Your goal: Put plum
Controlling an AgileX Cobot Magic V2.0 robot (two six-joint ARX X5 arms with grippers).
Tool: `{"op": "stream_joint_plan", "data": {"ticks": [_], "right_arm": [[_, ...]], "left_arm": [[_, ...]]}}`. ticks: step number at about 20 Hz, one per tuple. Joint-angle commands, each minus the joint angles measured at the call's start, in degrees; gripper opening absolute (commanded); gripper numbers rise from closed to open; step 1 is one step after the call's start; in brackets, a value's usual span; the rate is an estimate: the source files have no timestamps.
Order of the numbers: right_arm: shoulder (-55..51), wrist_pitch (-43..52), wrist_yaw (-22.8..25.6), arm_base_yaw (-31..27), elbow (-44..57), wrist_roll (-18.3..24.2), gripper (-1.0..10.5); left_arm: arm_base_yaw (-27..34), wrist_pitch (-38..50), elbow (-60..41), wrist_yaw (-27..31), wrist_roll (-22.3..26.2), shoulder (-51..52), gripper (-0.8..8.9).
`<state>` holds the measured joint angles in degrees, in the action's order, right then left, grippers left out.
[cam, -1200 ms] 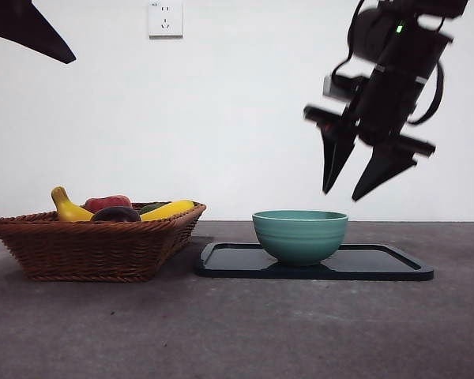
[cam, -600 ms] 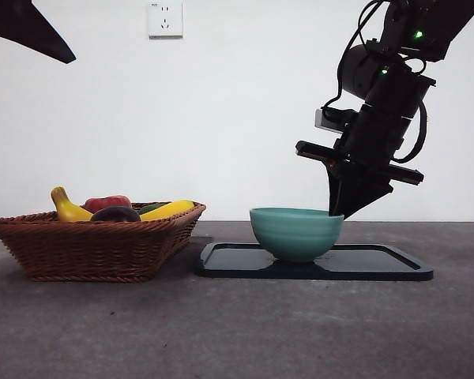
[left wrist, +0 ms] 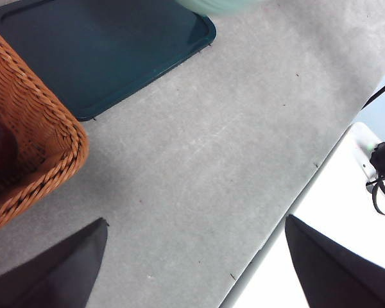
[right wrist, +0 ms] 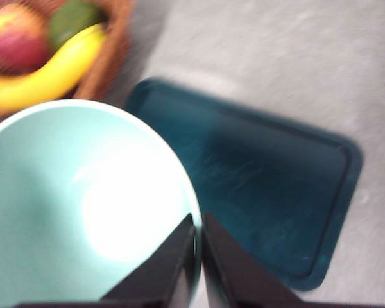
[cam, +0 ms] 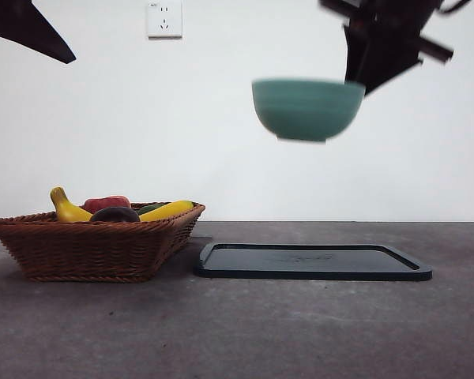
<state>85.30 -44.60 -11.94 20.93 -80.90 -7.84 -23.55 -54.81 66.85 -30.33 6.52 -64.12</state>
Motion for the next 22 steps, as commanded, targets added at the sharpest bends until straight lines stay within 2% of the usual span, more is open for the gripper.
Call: {"op": "stream_joint_plan", "data": {"ticks": [1, 7, 13, 17, 22], "right_arm": [[-3.52, -0.79, -0.04, 2.75, 1.03, 1.09, 0.0], [-12.31, 1.88, 1.60, 9.60, 14.58, 0.68, 0.0], [-13.03, 12.31, 2.84, 14.71, 28.96, -2.82, 0.0], [-10.84, 16.41, 3.45, 15.43, 33.81, -4.00, 0.0], [-6.88, 18.53, 4.61, 15.45, 34.64, -3.87, 0.0]], "left_arm": [[-0.37, 0.48, 0.57, -0.33, -0.07, -0.28, 4.33], [-0.37, 0.44, 0.57, -0.33, -0.09, -0.28, 4.33], [-0.37, 0.42, 0.57, -0.33, -0.09, -0.28, 4.34], [-0.37, 0.42, 0.57, -0.33, -0.09, -0.28, 4.34], [-0.37, 0.42, 0.57, -0.31, -0.09, -0.28, 4.34]]}}
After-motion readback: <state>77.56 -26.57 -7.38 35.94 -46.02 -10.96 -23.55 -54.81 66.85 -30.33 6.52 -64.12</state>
